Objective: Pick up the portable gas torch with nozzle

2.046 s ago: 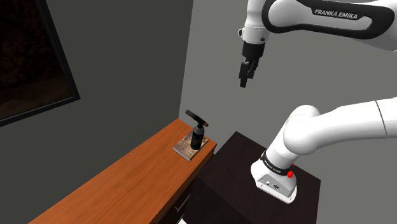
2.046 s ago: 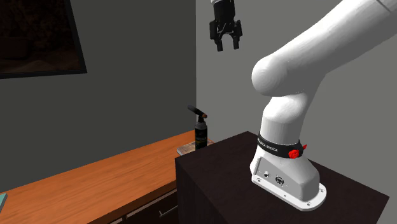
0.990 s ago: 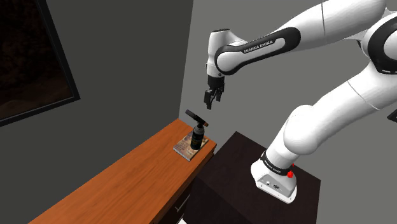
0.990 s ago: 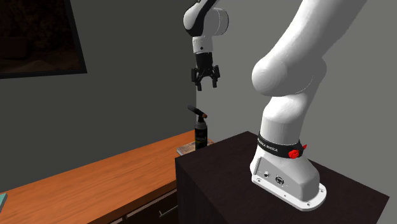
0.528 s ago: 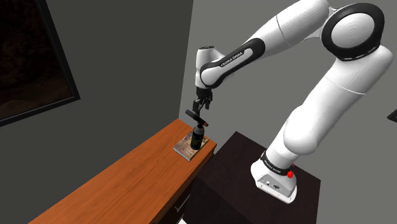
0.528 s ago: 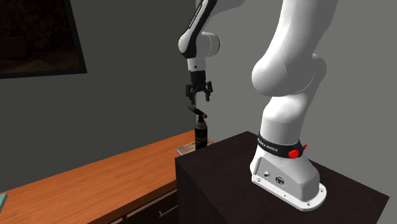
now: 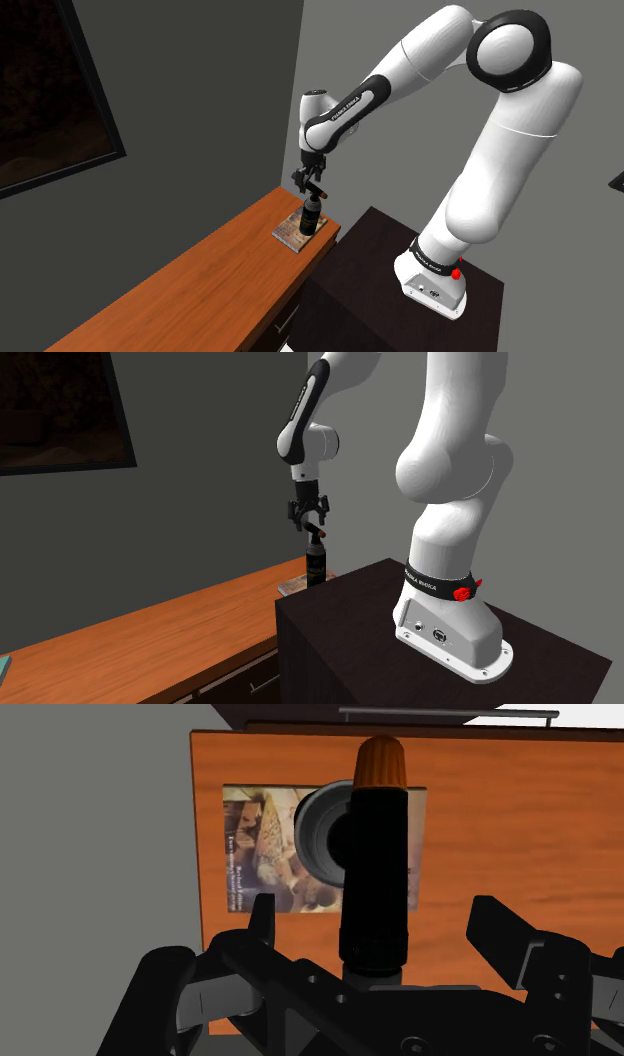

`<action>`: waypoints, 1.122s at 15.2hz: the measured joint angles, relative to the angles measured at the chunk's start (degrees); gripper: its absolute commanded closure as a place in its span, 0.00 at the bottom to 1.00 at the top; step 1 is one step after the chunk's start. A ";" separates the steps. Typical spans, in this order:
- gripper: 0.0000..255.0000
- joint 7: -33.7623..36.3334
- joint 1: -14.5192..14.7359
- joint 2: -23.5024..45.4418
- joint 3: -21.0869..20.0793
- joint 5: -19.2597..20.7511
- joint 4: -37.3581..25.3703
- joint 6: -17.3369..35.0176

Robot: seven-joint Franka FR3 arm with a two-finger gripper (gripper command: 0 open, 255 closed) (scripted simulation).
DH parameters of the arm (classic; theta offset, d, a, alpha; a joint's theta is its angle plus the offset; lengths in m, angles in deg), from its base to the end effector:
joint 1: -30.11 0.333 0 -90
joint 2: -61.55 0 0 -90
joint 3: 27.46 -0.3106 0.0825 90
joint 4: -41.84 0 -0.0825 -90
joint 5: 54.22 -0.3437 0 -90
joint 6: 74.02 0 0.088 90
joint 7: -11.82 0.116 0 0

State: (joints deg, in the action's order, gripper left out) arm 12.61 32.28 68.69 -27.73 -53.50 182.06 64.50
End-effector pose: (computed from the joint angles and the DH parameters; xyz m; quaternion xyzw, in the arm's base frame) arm 0.4440 0.0188 0.2579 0.9968 0.0194 -0.0769 0.0057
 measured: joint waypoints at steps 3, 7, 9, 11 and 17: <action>1.00 0.05 0.01 1.74 0.00 0.03 0.11 1.85; 1.00 0.05 0.01 1.90 0.00 0.04 0.23 2.20; 1.00 0.06 0.01 1.88 0.00 0.04 0.25 2.22; 1.00 0.07 0.02 1.89 0.00 0.04 0.25 2.24; 1.00 -0.02 -0.01 -0.15 0.00 0.00 0.06 -0.07</action>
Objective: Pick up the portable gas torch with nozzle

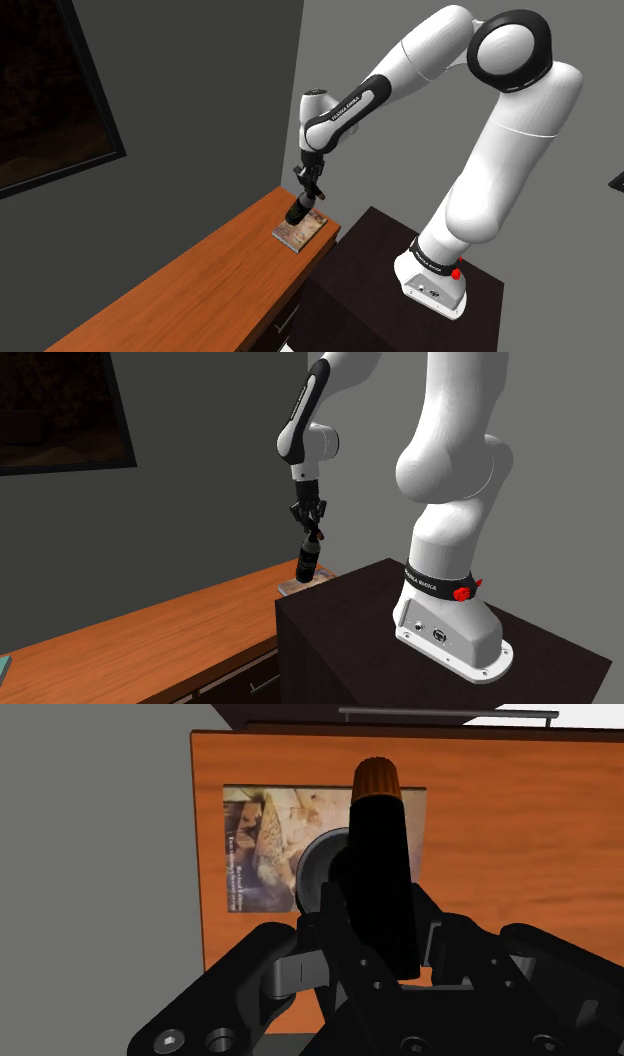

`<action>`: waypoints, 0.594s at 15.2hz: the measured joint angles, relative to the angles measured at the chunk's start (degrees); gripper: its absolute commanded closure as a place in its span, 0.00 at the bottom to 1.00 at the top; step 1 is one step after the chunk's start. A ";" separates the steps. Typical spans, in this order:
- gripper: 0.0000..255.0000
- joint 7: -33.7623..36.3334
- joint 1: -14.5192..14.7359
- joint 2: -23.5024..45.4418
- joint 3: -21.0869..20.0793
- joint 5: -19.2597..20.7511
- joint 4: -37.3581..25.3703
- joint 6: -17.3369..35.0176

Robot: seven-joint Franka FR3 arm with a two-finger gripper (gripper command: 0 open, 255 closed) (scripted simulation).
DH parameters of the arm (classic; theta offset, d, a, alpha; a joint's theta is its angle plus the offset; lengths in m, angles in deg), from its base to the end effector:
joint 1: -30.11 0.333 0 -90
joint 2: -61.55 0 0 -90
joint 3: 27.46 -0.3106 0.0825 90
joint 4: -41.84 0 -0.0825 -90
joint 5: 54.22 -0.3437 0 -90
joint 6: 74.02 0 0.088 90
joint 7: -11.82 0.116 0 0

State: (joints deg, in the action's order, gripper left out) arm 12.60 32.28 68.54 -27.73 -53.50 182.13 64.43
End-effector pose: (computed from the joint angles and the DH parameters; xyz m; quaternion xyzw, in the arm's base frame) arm 0.4436 0.0188 0.2586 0.9968 0.0195 -0.0768 0.0057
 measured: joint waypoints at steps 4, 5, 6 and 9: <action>1.00 -0.02 0.01 -2.61 -0.02 -0.06 -0.37 -3.00; 1.00 -0.13 -0.03 -3.27 0.01 -0.07 -0.60 -3.88; 1.00 -0.01 0.04 -4.00 -0.06 -0.11 -0.63 -4.65; 1.00 -0.10 0.02 -6.05 -0.04 -0.14 -1.31 -7.36</action>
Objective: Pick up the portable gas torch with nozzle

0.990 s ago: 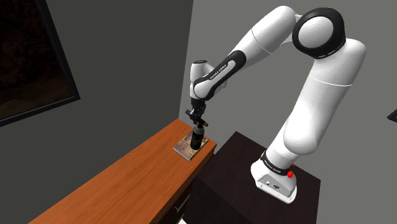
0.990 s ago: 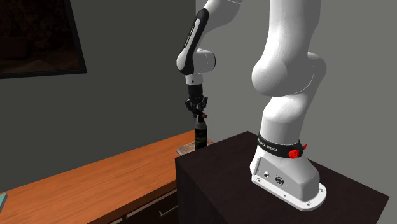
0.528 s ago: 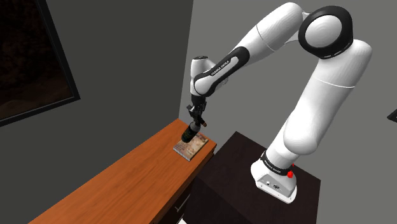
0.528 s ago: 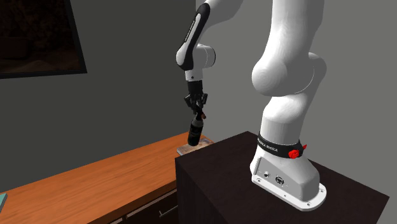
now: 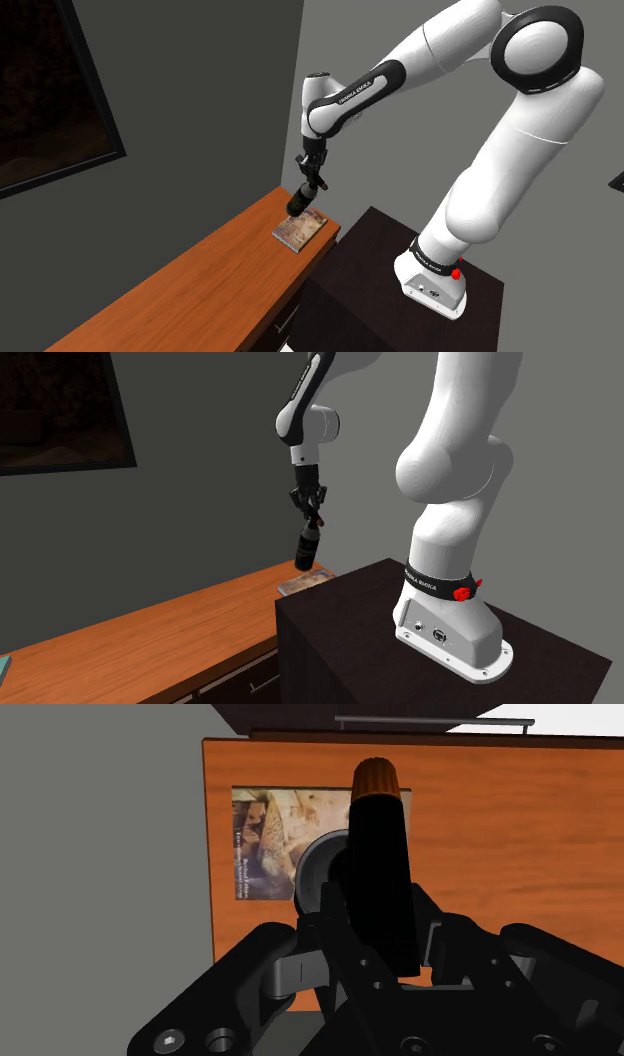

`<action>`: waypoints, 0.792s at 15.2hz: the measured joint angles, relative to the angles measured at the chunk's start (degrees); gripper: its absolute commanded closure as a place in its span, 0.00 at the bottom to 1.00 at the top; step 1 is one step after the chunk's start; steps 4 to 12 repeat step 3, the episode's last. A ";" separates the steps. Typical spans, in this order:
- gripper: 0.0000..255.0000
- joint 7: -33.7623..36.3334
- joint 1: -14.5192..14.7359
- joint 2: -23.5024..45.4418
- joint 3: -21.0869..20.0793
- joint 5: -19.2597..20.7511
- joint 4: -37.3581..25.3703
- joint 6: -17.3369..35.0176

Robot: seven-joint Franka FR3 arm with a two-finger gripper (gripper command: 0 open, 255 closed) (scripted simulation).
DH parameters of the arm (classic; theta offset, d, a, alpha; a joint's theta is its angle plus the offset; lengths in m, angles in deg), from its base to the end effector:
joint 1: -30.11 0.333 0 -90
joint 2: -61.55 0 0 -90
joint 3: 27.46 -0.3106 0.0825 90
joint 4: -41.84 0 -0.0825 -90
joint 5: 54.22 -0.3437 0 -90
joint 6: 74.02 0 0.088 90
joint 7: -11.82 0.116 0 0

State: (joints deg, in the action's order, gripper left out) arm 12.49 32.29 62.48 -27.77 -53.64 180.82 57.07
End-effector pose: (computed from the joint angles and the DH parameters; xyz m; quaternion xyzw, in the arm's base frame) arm 0.4408 0.0189 0.3043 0.9968 0.0194 -0.0768 0.0056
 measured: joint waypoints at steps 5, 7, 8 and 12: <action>1.00 -0.05 -0.01 -1.49 0.01 -0.02 -0.36 -1.86; 1.00 -0.05 -0.01 -1.49 0.01 -0.02 -0.36 -1.86; 1.00 -0.05 -0.01 -1.49 0.01 -0.02 -0.36 -1.86; 1.00 -0.05 -0.01 -1.49 0.01 -0.02 -0.36 -1.86</action>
